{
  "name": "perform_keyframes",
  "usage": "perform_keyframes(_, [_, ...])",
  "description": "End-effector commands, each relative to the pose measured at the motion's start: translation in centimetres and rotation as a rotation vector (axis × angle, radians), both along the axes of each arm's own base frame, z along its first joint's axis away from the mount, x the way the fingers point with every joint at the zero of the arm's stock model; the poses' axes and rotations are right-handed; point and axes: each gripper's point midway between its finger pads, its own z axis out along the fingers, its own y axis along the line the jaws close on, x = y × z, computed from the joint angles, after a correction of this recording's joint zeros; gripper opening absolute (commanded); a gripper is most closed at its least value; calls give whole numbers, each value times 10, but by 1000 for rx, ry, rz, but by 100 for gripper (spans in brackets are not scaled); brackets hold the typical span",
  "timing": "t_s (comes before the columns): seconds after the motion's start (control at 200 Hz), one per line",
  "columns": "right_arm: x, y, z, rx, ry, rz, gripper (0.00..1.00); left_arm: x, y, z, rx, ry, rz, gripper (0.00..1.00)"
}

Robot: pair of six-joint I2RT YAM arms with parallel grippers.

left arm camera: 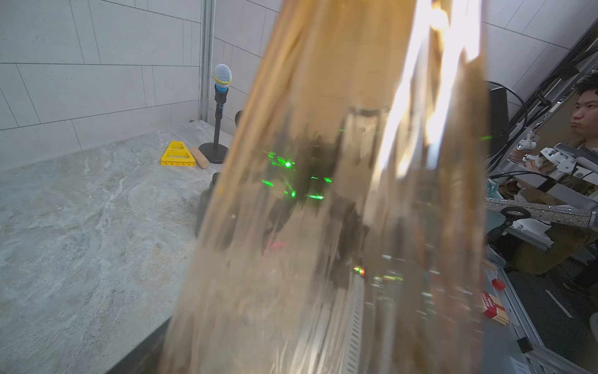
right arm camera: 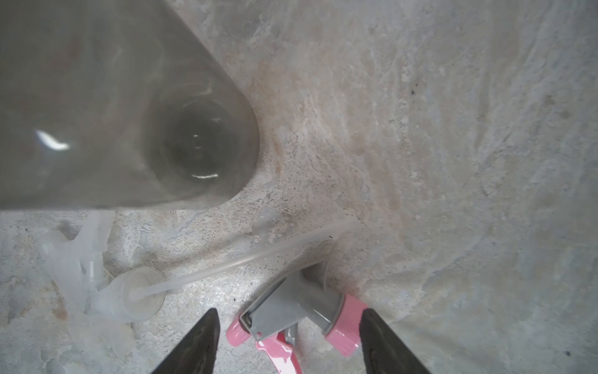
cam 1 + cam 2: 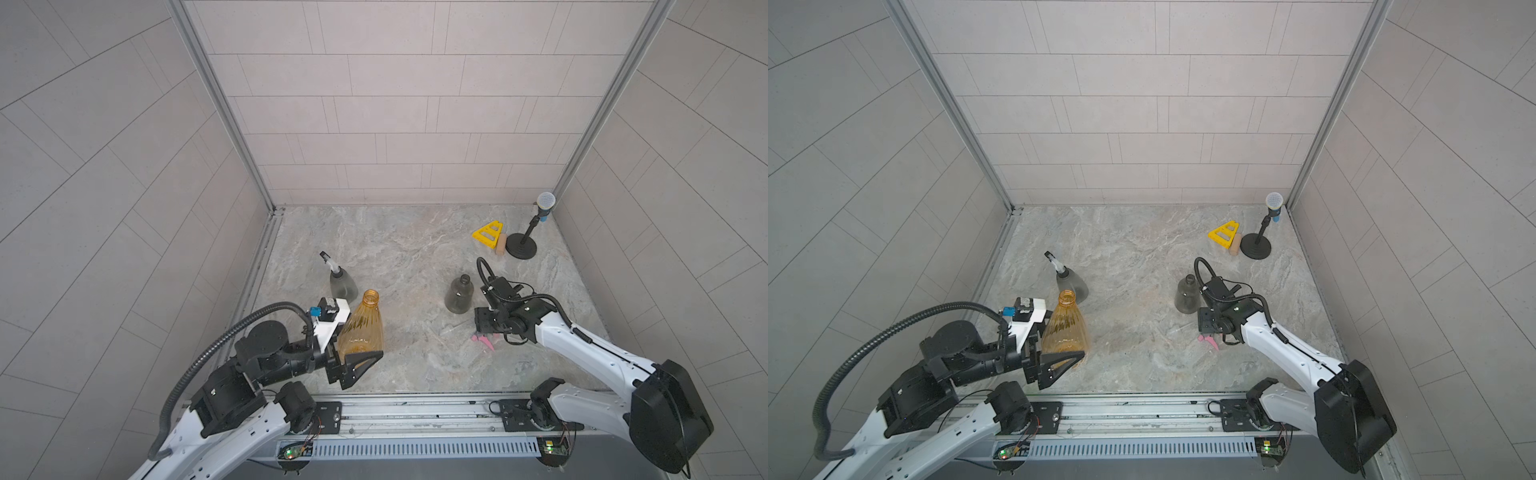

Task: Attach spray nozzles to spray bottles
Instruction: Pick up the spray nozzle from the center of the board.

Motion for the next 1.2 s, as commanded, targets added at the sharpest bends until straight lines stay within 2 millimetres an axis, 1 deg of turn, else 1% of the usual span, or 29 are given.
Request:
perform_keyframes(0.0, [-2, 12, -9, 48, 47, 28, 69, -1, -1, 5, -19, -29, -9, 0])
perform_keyframes(0.085, [-4, 1, -16, 2, 46, -11, 70, 0, -2, 4, -15, -26, -13, 0])
perform_keyframes(0.13, [1, -2, -15, 6, 29, -25, 70, 0, -2, 3, -13, -28, -11, 0])
perform_keyframes(0.145, [-4, -5, -23, 0, 46, -30, 70, 0, -2, 3, -13, -28, -11, 0])
perform_keyframes(0.22, [-8, -7, -30, 14, 66, -50, 70, 0, -2, 3, -13, -30, -8, 0])
perform_keyframes(0.31, [-10, 5, -30, 51, 70, 4, 67, 1, -2, 3, -11, -27, -10, 0])
perform_keyframes(0.44, [-14, 19, -18, 57, 45, 74, 63, 1, -3, 1, -5, -23, -11, 0])
perform_keyframes(0.545, [-23, 30, -16, 51, 58, 116, 61, 1, -4, 1, -4, -22, -14, 0])
perform_keyframes(0.68, [-27, 52, -14, 76, 24, 172, 57, 2, -4, 0, -2, -22, -10, 0])
perform_keyframes(0.79, [-22, 78, -14, 148, 1, 227, 58, 3, -3, 0, -1, -22, -6, 0])
perform_keyframes(0.871, [-17, 91, -16, 186, -11, 237, 60, 3, -4, -1, 2, -19, -5, 0])
perform_keyframes(0.946, [-12, 103, -17, 225, -24, 245, 60, 3, -4, -1, 3, -19, -4, 0])
perform_keyframes(1.011, [-12, 115, -19, 249, -16, 263, 60, 4, -4, -2, 6, -18, -2, 0])
perform_keyframes(1.131, [-22, 144, -25, 303, 17, 308, 58, 4, -3, -2, 9, -22, 1, 0])
perform_keyframes(1.136, [-19, 149, -20, 315, 6, 311, 58, 4, -3, -2, 10, -21, 1, 0])
perform_keyframes(1.146, [-18, 154, -16, 332, 1, 314, 58, 4, -2, -2, 9, -22, 1, 0])
perform_keyframes(1.196, [-20, 170, -10, 395, 4, 322, 57, 4, -2, -2, 11, -24, 3, 0])
